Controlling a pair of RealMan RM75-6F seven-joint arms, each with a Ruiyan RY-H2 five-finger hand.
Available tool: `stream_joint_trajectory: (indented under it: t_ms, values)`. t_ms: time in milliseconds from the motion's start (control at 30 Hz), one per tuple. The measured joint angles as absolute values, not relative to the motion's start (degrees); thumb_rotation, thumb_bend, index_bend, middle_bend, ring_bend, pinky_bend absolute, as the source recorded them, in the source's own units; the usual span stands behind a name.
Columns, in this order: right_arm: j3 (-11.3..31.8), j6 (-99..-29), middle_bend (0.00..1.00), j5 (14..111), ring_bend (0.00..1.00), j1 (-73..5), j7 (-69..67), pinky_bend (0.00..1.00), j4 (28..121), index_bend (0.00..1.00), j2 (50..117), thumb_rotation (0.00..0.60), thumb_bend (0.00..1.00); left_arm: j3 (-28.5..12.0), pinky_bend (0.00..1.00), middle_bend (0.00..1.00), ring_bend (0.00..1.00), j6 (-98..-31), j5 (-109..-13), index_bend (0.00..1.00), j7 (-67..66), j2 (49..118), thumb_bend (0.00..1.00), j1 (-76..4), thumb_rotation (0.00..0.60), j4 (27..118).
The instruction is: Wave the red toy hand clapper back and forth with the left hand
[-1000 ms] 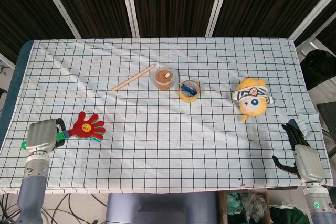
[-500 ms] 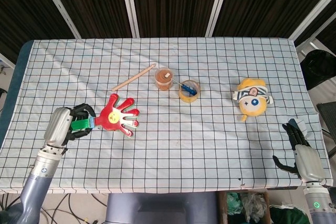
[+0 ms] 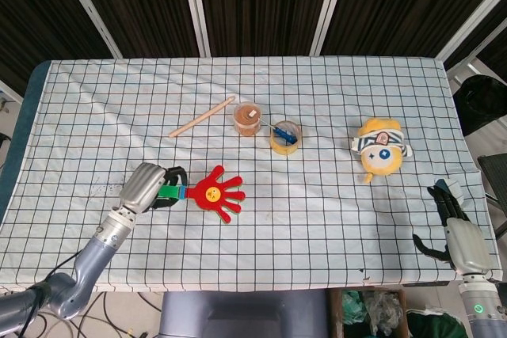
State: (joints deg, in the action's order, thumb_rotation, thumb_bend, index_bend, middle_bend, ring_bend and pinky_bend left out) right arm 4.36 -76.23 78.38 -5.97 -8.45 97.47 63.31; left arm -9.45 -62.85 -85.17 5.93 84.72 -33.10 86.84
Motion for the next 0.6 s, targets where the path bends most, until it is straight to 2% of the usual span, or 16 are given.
stream_joint_trajectory:
  t_ms: [367, 433, 500, 600]
  values:
    - [4.3, -76.3, 0.00, 78.5, 0.01, -5.9, -8.5, 0.18, 97.5, 0.00, 63.2, 0.600, 0.27, -8.0, 0.81, 0.73, 0.68, -59.0, -78.4, 0.61, -6.5, 88.0, 0.45, -34.1, 0.600, 82.3]
    - [4.3, -76.3, 0.00, 78.5, 0.01, -5.9, -8.5, 0.18, 97.6, 0.00, 63.3, 0.600, 0.27, -7.8, 0.75, 0.67, 0.58, -58.6, -76.7, 0.56, -8.8, 88.6, 0.40, -34.1, 0.600, 81.5]
    - [4.3, -76.2, 0.00, 78.5, 0.01, -5.9, -8.4, 0.18, 97.6, 0.00, 63.3, 0.600, 0.27, -7.7, 0.61, 0.52, 0.39, -58.2, -75.5, 0.47, -10.4, 89.0, 0.29, -34.1, 0.600, 80.9]
    - [4.3, -76.2, 0.00, 78.4, 0.01, -5.9, -8.3, 0.18, 97.6, 0.00, 63.3, 0.600, 0.27, -7.5, 0.41, 0.31, 0.18, -57.7, -73.6, 0.32, -13.0, 89.2, 0.16, -34.0, 0.600, 80.3]
